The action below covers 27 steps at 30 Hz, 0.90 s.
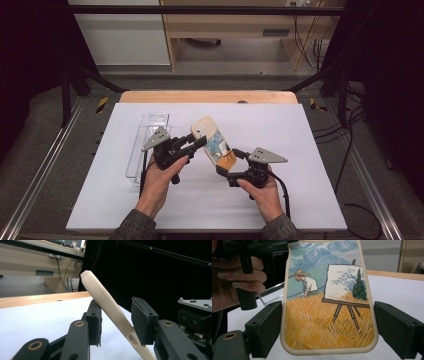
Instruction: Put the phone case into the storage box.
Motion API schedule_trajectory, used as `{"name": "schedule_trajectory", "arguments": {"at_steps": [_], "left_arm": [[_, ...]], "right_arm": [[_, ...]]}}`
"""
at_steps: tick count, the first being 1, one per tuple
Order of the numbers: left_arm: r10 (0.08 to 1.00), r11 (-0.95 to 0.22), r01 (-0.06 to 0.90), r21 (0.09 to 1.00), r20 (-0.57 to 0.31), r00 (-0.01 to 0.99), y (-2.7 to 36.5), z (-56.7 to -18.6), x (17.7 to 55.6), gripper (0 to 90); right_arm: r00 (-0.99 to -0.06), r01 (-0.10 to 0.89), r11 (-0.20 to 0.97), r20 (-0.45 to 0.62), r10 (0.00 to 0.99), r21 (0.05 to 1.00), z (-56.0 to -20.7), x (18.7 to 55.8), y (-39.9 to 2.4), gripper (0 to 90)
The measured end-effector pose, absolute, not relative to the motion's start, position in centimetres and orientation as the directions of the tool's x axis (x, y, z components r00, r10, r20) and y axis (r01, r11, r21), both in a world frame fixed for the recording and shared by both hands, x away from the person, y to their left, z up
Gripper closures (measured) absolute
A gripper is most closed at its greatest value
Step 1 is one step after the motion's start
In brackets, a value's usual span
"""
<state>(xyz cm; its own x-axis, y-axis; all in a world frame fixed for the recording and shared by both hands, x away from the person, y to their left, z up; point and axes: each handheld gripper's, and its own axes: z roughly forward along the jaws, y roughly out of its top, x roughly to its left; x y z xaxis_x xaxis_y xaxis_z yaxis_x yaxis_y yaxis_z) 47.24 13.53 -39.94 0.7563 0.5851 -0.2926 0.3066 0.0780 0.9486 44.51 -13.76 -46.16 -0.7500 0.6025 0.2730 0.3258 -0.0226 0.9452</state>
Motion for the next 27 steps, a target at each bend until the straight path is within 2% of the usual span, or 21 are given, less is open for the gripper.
{"name": "schedule_trajectory", "arguments": {"at_steps": [27], "left_arm": [[0.564,0.127,0.324,0.937,-0.337,0.753,13.78,-40.00,47.26,63.8]], "right_arm": [[-0.752,0.332,-0.021,0.278,0.597,0.943,-46.27,44.54,-13.55,11.4]]}}
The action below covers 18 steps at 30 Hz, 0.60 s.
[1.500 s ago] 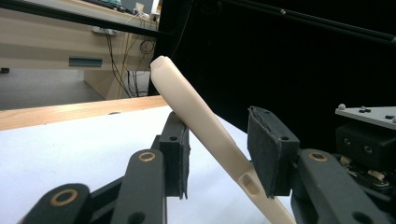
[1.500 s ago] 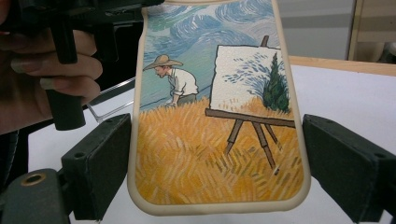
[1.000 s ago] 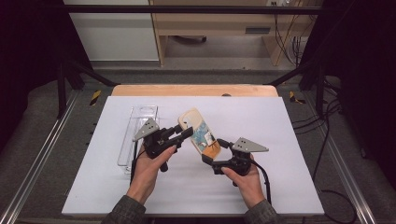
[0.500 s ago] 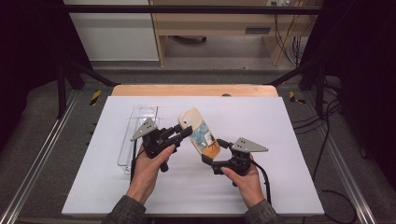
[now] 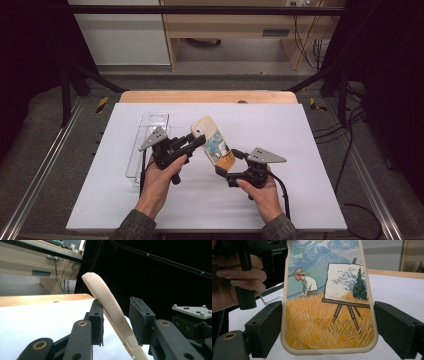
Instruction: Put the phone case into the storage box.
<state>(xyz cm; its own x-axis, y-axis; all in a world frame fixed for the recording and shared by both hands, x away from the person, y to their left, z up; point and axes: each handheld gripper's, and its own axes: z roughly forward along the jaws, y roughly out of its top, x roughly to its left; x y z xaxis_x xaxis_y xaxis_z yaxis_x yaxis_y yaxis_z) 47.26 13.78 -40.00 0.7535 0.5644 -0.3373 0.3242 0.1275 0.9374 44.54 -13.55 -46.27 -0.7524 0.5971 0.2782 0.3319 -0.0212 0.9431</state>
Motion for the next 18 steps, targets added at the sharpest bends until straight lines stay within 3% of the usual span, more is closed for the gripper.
{"name": "schedule_trajectory", "arguments": {"at_steps": [18], "left_arm": [[0.550,0.153,0.339,0.928,-0.365,0.751,13.97,-39.89,47.21,66.1]], "right_arm": [[-0.756,0.332,-0.020,0.279,0.592,0.943,-46.28,44.50,-13.23,11.4]]}}
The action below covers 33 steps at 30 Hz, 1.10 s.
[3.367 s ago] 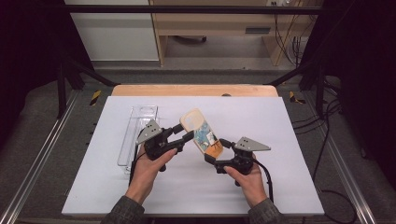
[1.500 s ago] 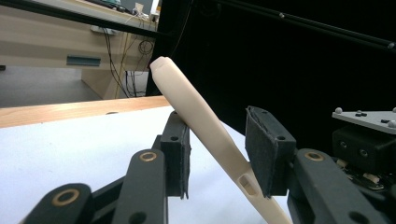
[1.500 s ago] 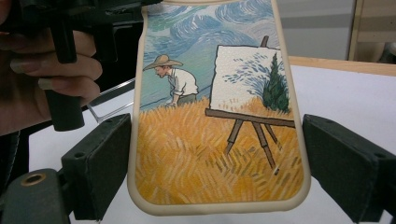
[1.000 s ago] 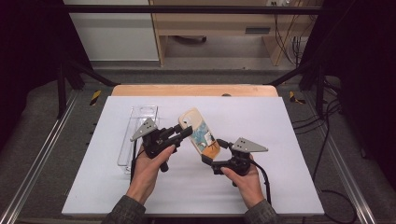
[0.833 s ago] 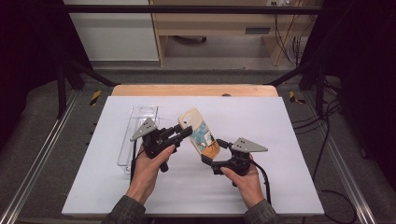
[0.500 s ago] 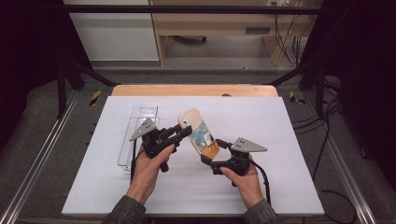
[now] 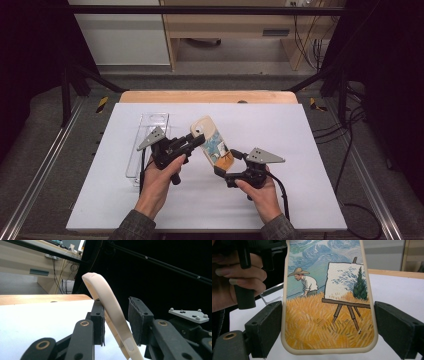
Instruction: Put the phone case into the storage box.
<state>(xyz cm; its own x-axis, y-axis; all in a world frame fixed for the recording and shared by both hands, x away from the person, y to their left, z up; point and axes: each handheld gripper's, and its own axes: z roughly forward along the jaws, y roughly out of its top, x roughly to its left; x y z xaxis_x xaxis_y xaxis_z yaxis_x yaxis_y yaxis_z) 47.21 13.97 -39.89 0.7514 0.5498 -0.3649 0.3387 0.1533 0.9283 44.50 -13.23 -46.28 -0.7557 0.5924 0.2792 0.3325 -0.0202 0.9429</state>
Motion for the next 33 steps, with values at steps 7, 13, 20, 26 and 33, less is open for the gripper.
{"name": "schedule_trajectory", "arguments": {"at_steps": [7,13,20,26,33], "left_arm": [[0.537,0.170,0.350,0.921,-0.384,0.751,14.0,-39.9,47.2,68.2],[0.490,0.230,0.380,0.896,-0.445,0.750,13.9,-39.7,46.9,76.3],[0.467,0.257,0.374,0.891,-0.453,0.759,13.3,-38.8,46.1,79.9],[0.484,0.255,0.378,0.890,-0.456,0.747,13.9,-38.7,46.1,80.0],[0.494,0.261,0.382,0.887,-0.462,0.736,14.5,-38.9,46.3,80.1]], "right_arm": [[-0.757,0.333,-0.017,0.278,0.592,0.943,-46.3,44.5,-13.1,11.3],[-0.763,0.332,-0.021,0.281,0.582,0.943,-46.4,44.5,-13.0,11.2],[-0.777,0.335,-0.020,0.289,0.559,0.942,-46.6,44.7,-11.7,10.8],[-0.783,0.339,-0.020,0.294,0.548,0.940,-46.6,45.0,-11.1,10.3],[-0.781,0.343,0.002,0.284,0.556,0.939,-46.7,45.2,-10.6,8.8]]}}
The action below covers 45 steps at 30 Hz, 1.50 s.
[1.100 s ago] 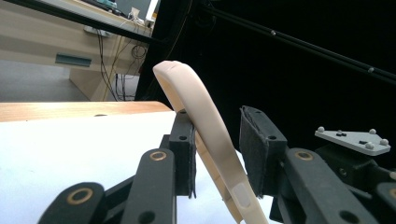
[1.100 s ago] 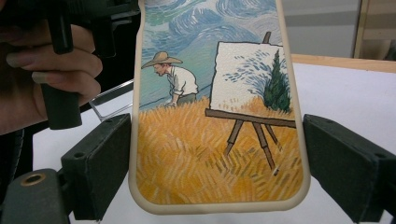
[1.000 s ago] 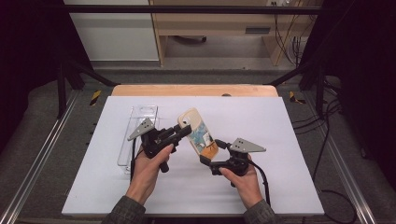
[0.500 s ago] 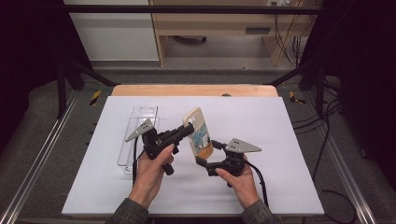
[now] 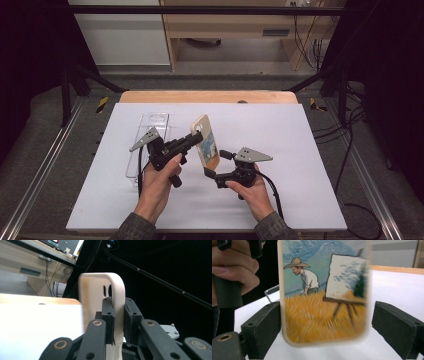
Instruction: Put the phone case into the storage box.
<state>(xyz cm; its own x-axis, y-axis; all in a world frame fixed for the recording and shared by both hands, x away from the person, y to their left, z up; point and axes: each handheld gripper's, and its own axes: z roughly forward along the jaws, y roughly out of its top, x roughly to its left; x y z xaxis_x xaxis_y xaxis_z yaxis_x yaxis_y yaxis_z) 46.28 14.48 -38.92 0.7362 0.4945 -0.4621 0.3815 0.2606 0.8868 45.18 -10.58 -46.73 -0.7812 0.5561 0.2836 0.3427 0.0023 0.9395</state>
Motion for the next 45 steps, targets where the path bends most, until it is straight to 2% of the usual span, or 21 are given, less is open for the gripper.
{"name": "schedule_trajectory", "arguments": {"at_steps": [8,17,24,28,34,41,45], "left_arm": [[0.528,0.260,0.360,0.896,-0.444,0.724,15.4,-38.4,46.3,80.1],[0.668,0.175,0.247,0.953,-0.299,0.681,17.1,-36.5,45.9,80.1],[0.733,0.168,0.193,0.967,-0.253,0.632,18.5,-35.3,45.5,80.2],[0.759,0.164,0.166,0.972,-0.232,0.608,19.2,-34.7,45.3,80.1],[0.786,0.160,0.142,0.977,-0.213,0.580,20.1,-34.1,45.5,80.1],[0.808,0.149,0.121,0.981,-0.192,0.557,20.7,-33.3,45.9,80.1],[0.823,0.136,0.111,0.984,-0.175,0.541,21.1,-32.8,46.3,80.1]], "right_arm": [[-0.775,0.344,0.025,0.268,0.573,0.939,-46.7,45.2,-10.8,7.3],[-0.746,0.350,0.042,0.252,0.616,0.936,-46.1,45.3,-12.1,7.7],[-0.704,0.352,0.052,0.228,0.673,0.934,-45.9,45.2,-13.9,10.8],[-0.662,0.361,0.050,0.218,0.718,0.931,-46.1,45.2,-15.1,13.1],[-0.643,0.359,0.029,0.224,0.732,0.933,-46.2,44.8,-16.8,14.0],[-0.613,0.346,0.050,0.185,0.768,0.937,-46.5,44.3,-18.4,15.0],[-0.607,0.349,0.056,0.180,0.774,0.935,-46.7,44.0,-19.5,11.1]]}}
